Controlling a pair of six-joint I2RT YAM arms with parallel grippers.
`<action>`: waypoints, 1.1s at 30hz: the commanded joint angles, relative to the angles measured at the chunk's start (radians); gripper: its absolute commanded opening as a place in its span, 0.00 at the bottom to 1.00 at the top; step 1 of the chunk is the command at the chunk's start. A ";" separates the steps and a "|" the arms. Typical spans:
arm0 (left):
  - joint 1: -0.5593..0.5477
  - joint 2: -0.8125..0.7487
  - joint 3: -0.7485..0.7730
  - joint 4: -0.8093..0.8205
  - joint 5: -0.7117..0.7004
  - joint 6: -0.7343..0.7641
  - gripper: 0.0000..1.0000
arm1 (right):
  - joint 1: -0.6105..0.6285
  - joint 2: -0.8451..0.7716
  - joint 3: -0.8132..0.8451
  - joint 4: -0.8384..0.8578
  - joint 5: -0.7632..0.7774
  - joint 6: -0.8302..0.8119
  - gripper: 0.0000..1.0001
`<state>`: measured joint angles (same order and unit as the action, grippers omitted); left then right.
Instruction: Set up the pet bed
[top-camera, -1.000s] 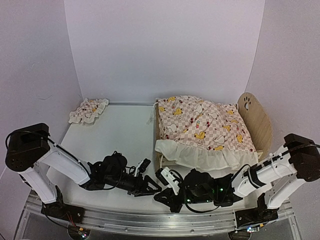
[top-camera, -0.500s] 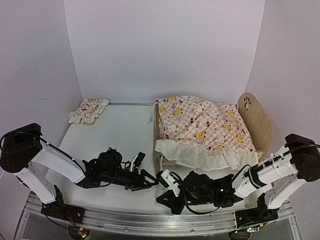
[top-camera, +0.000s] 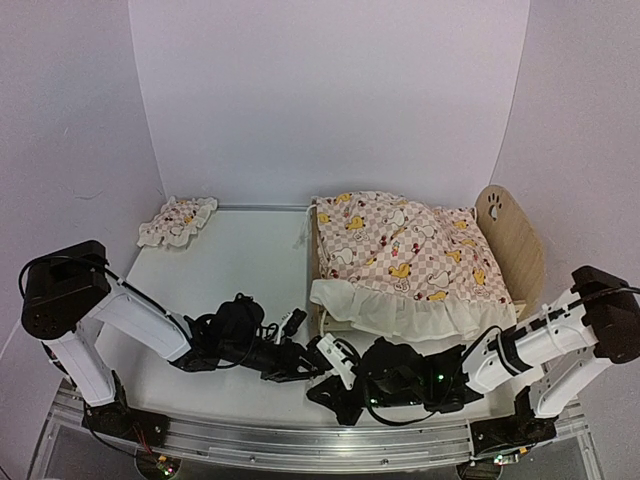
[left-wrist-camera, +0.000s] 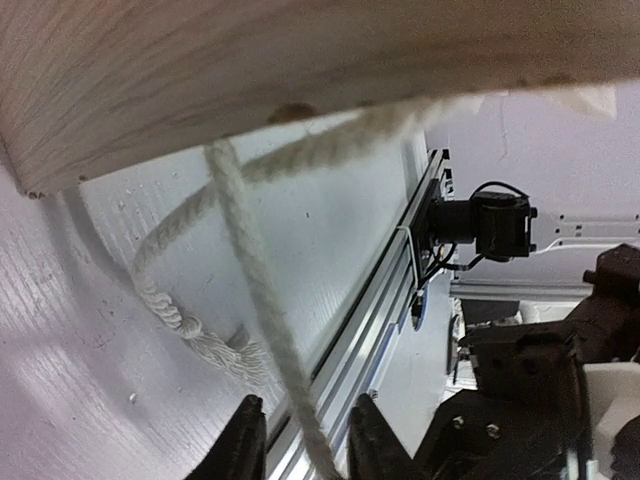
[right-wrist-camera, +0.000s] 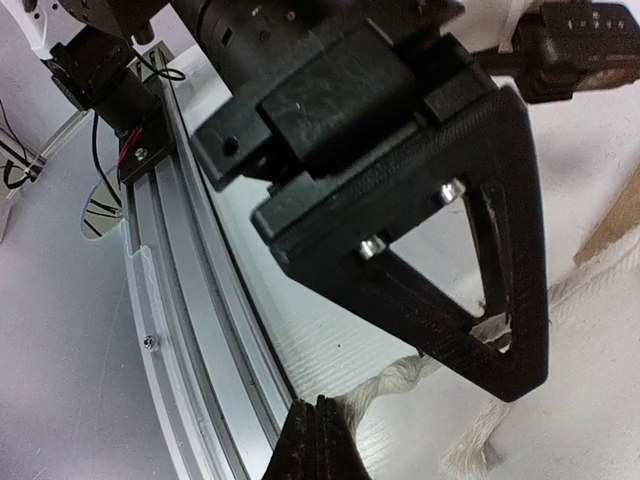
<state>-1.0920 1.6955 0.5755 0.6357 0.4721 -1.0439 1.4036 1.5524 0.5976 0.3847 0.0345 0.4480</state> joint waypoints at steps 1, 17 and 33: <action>0.005 -0.011 0.023 -0.008 0.023 0.008 0.20 | 0.008 0.012 0.061 -0.005 0.031 -0.014 0.00; 0.039 -0.014 -0.007 -0.087 -0.038 0.020 0.04 | 0.005 0.189 0.228 -0.385 0.305 0.169 0.58; 0.040 -0.025 0.003 -0.107 -0.001 0.006 0.03 | 0.013 -0.121 0.109 -0.307 0.404 0.129 0.00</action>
<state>-1.0546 1.6936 0.5587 0.5209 0.4427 -1.0294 1.4090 1.6409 0.7216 -0.0589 0.4194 0.6582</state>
